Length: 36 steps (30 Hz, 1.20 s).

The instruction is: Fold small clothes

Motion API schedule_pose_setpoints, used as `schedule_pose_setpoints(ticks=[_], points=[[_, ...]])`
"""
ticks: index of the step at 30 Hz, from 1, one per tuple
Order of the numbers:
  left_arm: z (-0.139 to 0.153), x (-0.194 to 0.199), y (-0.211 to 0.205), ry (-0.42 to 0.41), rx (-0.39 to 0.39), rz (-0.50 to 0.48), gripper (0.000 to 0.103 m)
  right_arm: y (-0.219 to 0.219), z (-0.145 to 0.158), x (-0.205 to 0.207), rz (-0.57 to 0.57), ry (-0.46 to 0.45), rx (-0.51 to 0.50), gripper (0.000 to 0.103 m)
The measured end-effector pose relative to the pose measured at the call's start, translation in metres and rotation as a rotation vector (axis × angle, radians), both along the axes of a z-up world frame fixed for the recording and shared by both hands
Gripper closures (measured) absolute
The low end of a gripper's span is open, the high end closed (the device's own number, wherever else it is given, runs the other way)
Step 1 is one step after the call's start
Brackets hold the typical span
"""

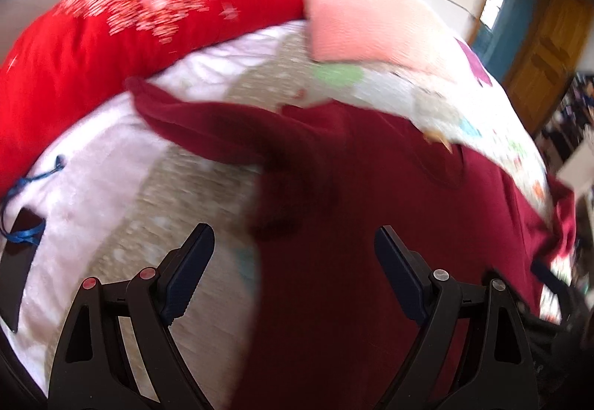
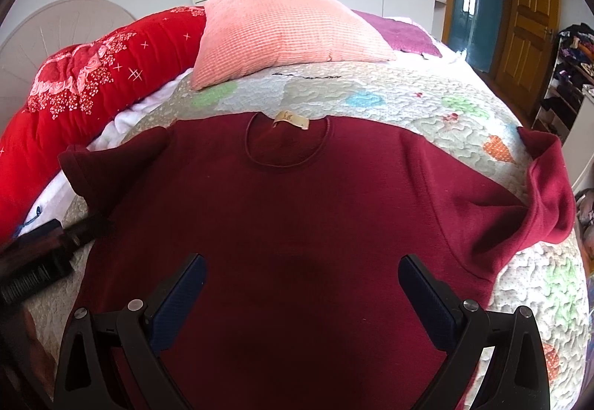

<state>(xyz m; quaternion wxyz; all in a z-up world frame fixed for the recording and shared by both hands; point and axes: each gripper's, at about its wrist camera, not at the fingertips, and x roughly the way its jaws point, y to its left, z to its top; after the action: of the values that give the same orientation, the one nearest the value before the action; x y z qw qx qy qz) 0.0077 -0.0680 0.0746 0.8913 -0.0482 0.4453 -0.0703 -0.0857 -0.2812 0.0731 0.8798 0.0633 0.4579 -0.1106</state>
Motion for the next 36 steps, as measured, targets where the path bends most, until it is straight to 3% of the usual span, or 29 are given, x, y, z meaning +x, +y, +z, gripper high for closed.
schedule_pose_setpoints(ticks=[5,9,12,15,21,28,29,31,32,33,36], points=[[-0.002,0.042,0.063,0.028,-0.128,0.151,0.015,0.012,-0.002,0.013,0.039,-0.008,0.037,0.000],[-0.008,0.071,0.104,0.018,-0.085,0.280,0.015,0.032,-0.004,0.030,0.107,-0.009,0.041,0.000],[-0.017,0.084,0.120,0.030,-0.071,0.303,0.015,0.051,-0.006,0.041,0.171,-0.009,0.041,0.000],[-0.033,0.096,0.134,0.087,-0.118,0.329,0.015,0.066,-0.008,0.051,0.222,-0.007,0.047,0.001],[-0.034,0.107,0.169,0.085,-0.313,0.417,0.015,0.079,-0.017,0.056,0.251,0.016,0.046,0.001],[-0.036,0.146,0.166,0.101,-0.326,0.447,0.015,0.074,-0.019,0.053,0.233,0.029,0.116,0.001],[-0.039,0.151,0.164,0.106,-0.320,0.436,0.019,0.074,-0.018,0.052,0.236,0.031,0.119,0.001],[-0.047,0.162,0.156,0.123,-0.303,0.401,0.051,0.074,-0.018,0.050,0.238,0.034,0.124,0.001],[-0.052,0.168,0.151,0.150,-0.288,0.373,0.075,0.073,-0.018,0.049,0.235,0.034,0.125,0.001],[-0.055,0.173,0.146,0.170,-0.290,0.343,0.088,0.072,-0.018,0.049,0.228,0.034,0.123,0.001],[-0.036,0.161,0.149,0.116,-0.268,0.318,0.095,0.067,-0.016,0.046,0.204,0.034,0.129,0.001]])
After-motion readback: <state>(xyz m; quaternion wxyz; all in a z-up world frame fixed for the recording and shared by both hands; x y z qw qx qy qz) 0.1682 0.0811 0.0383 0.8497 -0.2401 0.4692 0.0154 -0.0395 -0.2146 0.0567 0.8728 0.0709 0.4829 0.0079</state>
